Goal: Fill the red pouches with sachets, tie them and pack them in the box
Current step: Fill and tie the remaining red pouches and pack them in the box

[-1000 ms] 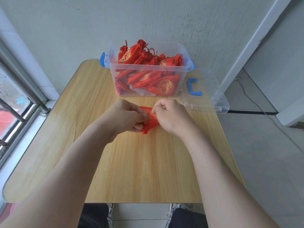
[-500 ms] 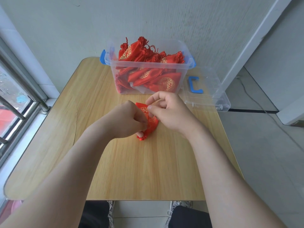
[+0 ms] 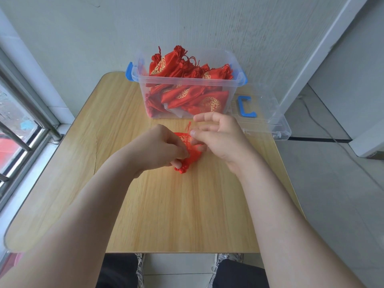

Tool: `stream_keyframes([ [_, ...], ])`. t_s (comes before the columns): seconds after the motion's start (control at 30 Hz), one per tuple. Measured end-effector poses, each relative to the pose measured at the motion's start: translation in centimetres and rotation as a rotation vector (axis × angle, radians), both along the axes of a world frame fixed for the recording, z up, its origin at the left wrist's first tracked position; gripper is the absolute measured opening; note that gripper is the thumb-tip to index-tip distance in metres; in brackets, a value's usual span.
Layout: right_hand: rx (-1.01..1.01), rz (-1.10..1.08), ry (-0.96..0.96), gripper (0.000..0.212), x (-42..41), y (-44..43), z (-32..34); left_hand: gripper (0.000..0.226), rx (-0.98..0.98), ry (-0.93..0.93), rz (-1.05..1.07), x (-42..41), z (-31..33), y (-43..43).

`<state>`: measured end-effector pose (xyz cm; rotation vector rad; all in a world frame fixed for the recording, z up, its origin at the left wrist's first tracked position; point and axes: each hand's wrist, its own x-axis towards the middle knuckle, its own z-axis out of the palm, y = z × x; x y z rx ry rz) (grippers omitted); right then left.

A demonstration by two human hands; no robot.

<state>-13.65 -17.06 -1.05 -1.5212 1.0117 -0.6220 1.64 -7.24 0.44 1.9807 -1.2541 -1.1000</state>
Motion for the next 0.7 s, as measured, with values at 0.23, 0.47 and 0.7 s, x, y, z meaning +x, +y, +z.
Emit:
stream_keyframes([
  [0.23,-0.486,0.18,0.214,0.023,0.1,0.7,-0.4,0.013,-0.032,0.075,0.204,0.7,-0.5,-0.3],
  [0.47,-0.635,0.287,0.297,0.026,0.1,1.0,-0.5,0.012,0.015,0.144,0.173,1.0,-0.7,-0.1],
  [0.7,-0.724,0.285,0.358,0.022,0.8,1.0,-0.5,0.012,0.032,0.261,0.227,0.9,-0.9,-0.2],
])
